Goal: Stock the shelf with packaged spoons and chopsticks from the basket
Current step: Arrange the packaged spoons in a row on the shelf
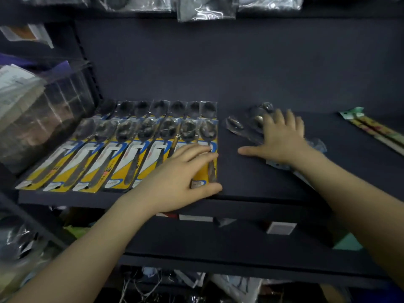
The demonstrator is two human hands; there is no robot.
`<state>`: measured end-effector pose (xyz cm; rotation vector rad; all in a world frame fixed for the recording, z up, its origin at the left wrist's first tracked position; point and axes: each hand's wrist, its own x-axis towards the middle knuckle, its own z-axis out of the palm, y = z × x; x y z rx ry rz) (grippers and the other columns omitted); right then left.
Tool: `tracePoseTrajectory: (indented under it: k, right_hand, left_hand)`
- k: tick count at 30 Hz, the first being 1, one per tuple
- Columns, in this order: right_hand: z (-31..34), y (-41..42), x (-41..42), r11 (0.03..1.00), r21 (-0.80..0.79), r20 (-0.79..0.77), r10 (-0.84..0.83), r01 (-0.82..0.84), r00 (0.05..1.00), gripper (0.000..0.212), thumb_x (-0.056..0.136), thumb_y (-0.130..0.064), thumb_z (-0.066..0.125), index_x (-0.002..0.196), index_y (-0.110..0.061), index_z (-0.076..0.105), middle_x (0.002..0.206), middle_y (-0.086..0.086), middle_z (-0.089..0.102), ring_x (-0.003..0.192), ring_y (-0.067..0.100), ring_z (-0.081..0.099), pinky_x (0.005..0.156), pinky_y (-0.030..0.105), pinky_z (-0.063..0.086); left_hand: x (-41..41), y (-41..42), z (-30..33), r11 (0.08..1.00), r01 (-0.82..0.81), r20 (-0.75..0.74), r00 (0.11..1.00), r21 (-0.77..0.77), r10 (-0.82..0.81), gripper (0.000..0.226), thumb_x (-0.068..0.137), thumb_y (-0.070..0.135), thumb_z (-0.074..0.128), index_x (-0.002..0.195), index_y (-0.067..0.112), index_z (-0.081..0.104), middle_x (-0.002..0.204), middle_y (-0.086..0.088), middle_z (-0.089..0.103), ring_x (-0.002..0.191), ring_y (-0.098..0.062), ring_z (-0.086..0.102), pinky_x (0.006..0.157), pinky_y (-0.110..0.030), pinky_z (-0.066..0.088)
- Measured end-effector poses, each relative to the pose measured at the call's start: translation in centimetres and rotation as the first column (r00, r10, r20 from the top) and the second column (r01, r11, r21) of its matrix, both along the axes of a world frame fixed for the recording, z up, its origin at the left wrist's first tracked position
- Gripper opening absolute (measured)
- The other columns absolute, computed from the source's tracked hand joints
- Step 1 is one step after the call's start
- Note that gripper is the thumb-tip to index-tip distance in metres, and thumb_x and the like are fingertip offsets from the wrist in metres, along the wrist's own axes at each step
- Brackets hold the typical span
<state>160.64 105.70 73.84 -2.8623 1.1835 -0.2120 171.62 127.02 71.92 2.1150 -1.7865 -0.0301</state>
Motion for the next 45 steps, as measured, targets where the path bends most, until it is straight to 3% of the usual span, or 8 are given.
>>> tracePoseTrajectory:
  k: [4,12,20,23,28,34,39,45]
  right_hand:
    - [-0.2,-2.6,-1.2,0.94,0.289,-0.062,-0.169,0.18,0.984,0.121,0.056,-0.08,0.059,0.146,-0.008,0.021,0.153,0.013,0.025,0.141,0.035,0.022,0.115,0.047,0.023]
    - [0.8,-2.5,0.9,0.978,0.193,0.028,-0.081,0.074,0.996,0.04,0.082,-0.019,0.058,0.118,-0.002,0.052,0.121,0.018,0.057,0.107,0.035,0.057,0.084,0.036,0.047]
    - [1.5,-3.5,-0.9,0.955,0.296,0.018,-0.044,0.036,0.999,0.02,0.086,-0.01,0.051,0.104,-0.005,0.056,0.104,0.015,0.062,0.093,0.03,0.061,0.068,0.03,0.046]
    - [2.5,-4.3,-2.5,0.783,0.6,0.334,-0.06,-0.163,0.941,0.012,0.086,-0.006,0.048,0.074,-0.008,0.051,0.066,0.009,0.05,0.055,0.021,0.048,0.051,0.027,0.038]
    - [5.5,-2.0,-4.7,0.218,0.795,0.606,-0.315,-0.566,0.731,0.019,0.094,-0.003,0.048,0.076,-0.006,0.052,0.066,0.006,0.048,0.058,0.016,0.05,0.05,0.024,0.049]
    - [4.9,0.4,-4.5,0.139,0.8,0.583,-0.41,-0.584,0.701,0.019,0.094,-0.015,0.052,0.092,0.003,0.058,0.064,0.008,0.061,0.056,0.016,0.062,0.048,0.022,0.053]
    - [4.3,0.7,-4.0,-0.163,0.786,0.488,-0.429,-0.597,0.76,0.053,0.094,-0.053,0.037,0.102,-0.008,0.062,0.092,0.009,0.065,0.079,0.019,0.063,0.073,0.029,0.053]
    - [2.9,1.1,-3.4,-0.035,0.807,0.555,-0.297,-0.59,0.777,0.025,0.097,-0.007,0.038,0.089,-0.002,0.062,0.082,0.009,0.062,0.075,0.019,0.061,0.075,0.029,0.051]
  left_hand:
    - [-1.0,-0.9,0.8,0.986,0.034,-0.067,0.997,-0.166,-0.046,0.063,0.077,0.058,0.034,0.126,0.023,0.052,0.136,0.008,0.045,0.126,-0.001,0.028,0.096,0.006,0.006]
    - [-2.7,-2.3,1.7,0.986,0.019,-0.127,0.991,-0.165,-0.04,0.053,0.079,0.052,0.037,0.116,0.022,0.06,0.119,0.012,0.057,0.112,0.004,0.044,0.09,0.006,0.022]
    - [-5.4,-5.9,2.2,0.964,-0.176,-0.374,0.923,-0.198,0.091,0.027,0.088,0.022,0.056,0.114,0.02,0.061,0.111,0.008,0.061,0.101,-0.005,0.057,0.077,-0.002,0.04]
    - [-6.7,-7.9,2.6,0.925,-0.275,-0.486,0.866,-0.263,0.119,0.031,0.089,0.018,0.054,0.12,0.015,0.057,0.116,0.003,0.059,0.106,-0.008,0.056,0.078,0.003,0.037]
    - [-10.1,-10.6,3.7,0.896,-0.335,-0.737,0.676,-0.29,0.014,0.043,0.092,0.03,0.046,0.134,0.02,0.04,0.12,0.014,0.051,0.104,0.001,0.052,0.1,-0.023,0.039]
    - [-12.0,-11.0,4.2,0.903,-0.359,-0.844,0.536,-0.237,-0.009,0.036,0.089,0.033,0.05,0.124,0.027,0.046,0.114,0.011,0.061,0.099,0.002,0.061,0.085,-0.019,0.05]
    - [-12.3,-9.4,4.2,0.891,-0.404,-0.806,0.587,-0.205,0.081,0.029,0.092,0.008,0.047,0.112,0.027,0.055,0.107,0.001,0.068,0.095,-0.009,0.065,0.082,-0.019,0.051]
    - [-11.5,-9.2,3.4,0.835,-0.523,-0.827,0.538,-0.173,0.166,0.032,0.092,0.003,0.043,0.102,0.027,0.062,0.087,0.002,0.069,0.079,-0.014,0.062,0.078,-0.029,0.048]
